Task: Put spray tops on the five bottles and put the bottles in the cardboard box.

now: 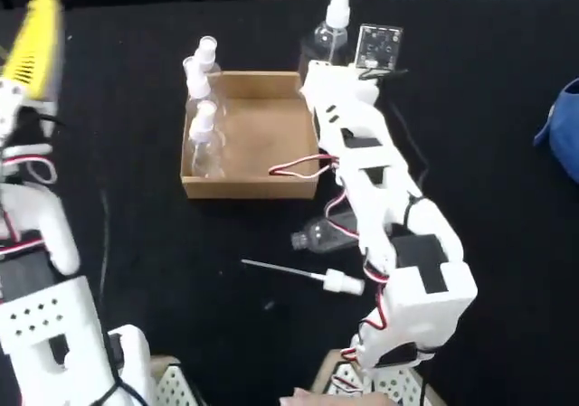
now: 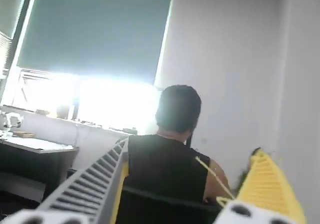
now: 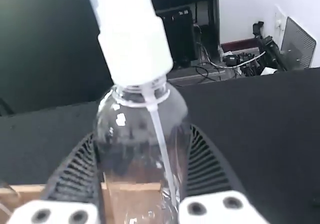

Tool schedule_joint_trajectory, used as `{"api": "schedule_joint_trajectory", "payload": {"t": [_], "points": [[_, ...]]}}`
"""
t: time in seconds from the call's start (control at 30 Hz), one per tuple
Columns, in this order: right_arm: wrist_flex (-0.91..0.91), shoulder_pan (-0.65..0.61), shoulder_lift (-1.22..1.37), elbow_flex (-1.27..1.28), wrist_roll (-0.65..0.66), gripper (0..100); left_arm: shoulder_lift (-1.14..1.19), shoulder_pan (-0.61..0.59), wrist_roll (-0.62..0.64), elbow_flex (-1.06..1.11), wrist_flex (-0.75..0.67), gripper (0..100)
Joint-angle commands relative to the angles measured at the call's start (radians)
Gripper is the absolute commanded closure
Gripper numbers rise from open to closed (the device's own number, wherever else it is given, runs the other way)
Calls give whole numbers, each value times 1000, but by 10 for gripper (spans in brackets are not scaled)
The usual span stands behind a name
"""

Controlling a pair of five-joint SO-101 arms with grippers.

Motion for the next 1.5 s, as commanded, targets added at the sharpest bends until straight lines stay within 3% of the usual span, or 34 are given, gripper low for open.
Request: {"api": "schedule_joint_trajectory", "payload": {"t": [0.0, 0.2, 1.1, 1.47], "points": [[-31, -20, -8, -76, -9, 984, 5, -102, 106, -16, -28, 814], [-26, -31, -8, -87, -9, 983, 5, -197, 224, -16, -28, 848], [-31, -29, 249, -257, -9, 983, 0, -197, 227, -16, -28, 848], [-29, -25, 128, -186, -9, 987, -2, -196, 227, -16, -28, 848]]}}
